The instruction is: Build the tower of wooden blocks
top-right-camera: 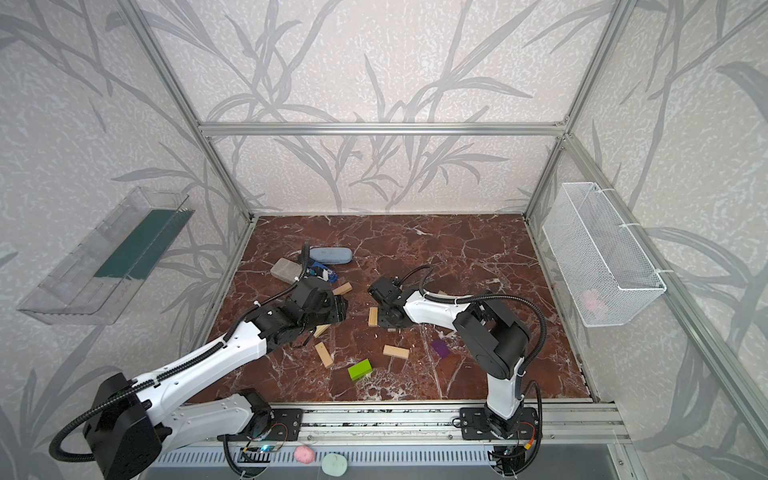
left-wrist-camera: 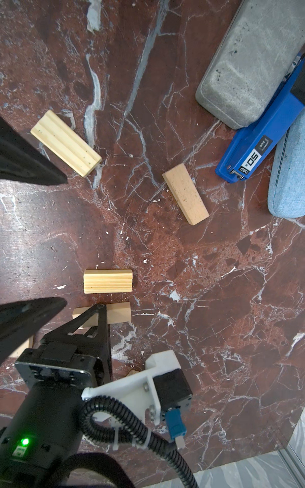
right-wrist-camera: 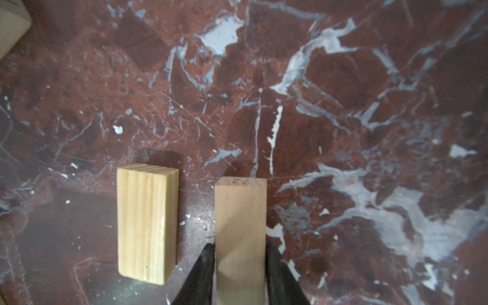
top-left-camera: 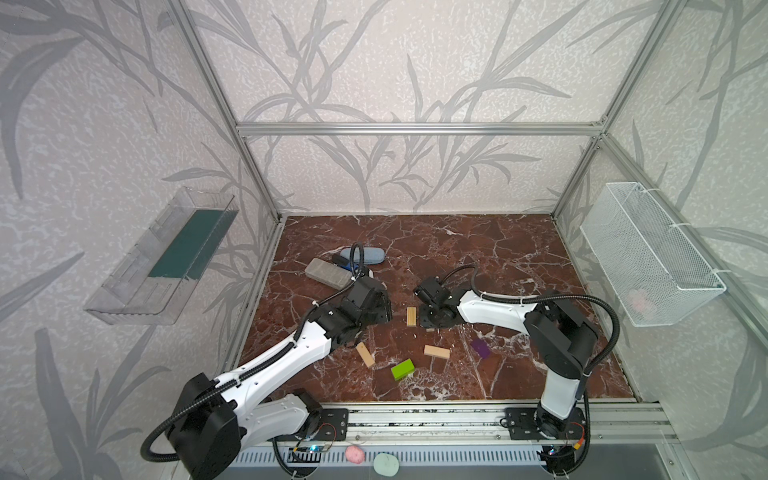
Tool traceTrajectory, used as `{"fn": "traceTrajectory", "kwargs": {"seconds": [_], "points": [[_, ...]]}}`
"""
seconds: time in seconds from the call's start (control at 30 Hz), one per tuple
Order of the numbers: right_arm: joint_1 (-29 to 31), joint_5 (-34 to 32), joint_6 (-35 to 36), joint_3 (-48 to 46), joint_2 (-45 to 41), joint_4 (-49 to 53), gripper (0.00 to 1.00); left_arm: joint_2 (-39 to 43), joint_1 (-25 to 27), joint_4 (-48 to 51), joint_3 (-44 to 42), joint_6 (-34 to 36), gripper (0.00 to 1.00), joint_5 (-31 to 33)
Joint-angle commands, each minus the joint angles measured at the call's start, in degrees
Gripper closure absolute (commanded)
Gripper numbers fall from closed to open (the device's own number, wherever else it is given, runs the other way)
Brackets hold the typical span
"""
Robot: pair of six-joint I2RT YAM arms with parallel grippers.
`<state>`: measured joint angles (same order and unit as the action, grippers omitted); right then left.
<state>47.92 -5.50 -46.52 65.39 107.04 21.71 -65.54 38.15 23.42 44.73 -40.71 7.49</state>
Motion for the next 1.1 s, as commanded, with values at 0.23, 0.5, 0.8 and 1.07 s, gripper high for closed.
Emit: {"fn": "traceTrajectory", "kwargs": {"seconds": [0.23, 0.5, 0.8, 1.07], "points": [[0.2, 0.8, 0.9, -0.6, -4.1, 2.5, 0.58, 1.7, -0.4, 0.0, -0.7, -0.7, 0.34, -0.2], [-3.1, 9.0, 2.3, -8.2, -10.6, -2.6, 0.59, 1.3, -0.3, -0.7, -0.6, -0.6, 0.34, -1.1], [-5.0, 12.3, 2.8, -10.5, -9.9, -6.4, 0.68, -1.5, -0.3, -2.0, 0.3, 0.2, 0.34, -4.6], [-5.8, 13.1, 2.6, -11.3, -9.6, -8.2, 0.74, -2.9, -0.4, -2.1, 0.9, 0.9, 0.33, -5.8]]}}
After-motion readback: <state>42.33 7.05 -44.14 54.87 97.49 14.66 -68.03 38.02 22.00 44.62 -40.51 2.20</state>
